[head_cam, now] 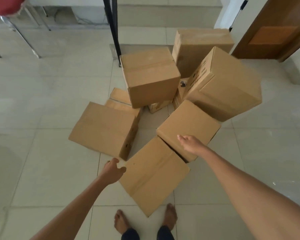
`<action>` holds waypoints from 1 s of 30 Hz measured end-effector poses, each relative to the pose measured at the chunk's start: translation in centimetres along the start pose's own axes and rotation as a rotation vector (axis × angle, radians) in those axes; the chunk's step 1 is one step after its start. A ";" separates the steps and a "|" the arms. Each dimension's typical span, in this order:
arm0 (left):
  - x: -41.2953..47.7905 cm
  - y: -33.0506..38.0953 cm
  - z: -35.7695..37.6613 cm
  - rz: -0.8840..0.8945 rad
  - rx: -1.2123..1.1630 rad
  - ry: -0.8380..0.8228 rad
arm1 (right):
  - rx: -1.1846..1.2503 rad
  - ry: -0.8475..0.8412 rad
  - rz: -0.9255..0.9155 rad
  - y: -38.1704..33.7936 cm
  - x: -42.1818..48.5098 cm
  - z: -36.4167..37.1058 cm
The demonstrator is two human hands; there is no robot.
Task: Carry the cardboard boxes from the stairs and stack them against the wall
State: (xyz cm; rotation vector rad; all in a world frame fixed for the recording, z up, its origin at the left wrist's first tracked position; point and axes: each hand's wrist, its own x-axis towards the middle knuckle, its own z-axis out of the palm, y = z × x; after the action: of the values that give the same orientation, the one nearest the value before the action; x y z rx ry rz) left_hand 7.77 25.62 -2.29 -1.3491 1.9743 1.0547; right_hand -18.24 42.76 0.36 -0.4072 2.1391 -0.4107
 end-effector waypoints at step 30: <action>17.9 -12.1 23.8 -0.623 -0.816 0.008 | -0.004 -0.129 0.211 15.5 24.5 18.3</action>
State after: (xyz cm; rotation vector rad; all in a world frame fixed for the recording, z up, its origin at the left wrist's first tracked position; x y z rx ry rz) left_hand 12.25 33.55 -33.12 -2.1726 0.9670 1.5670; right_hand -18.60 43.44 -33.94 -0.2018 2.0321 -0.2531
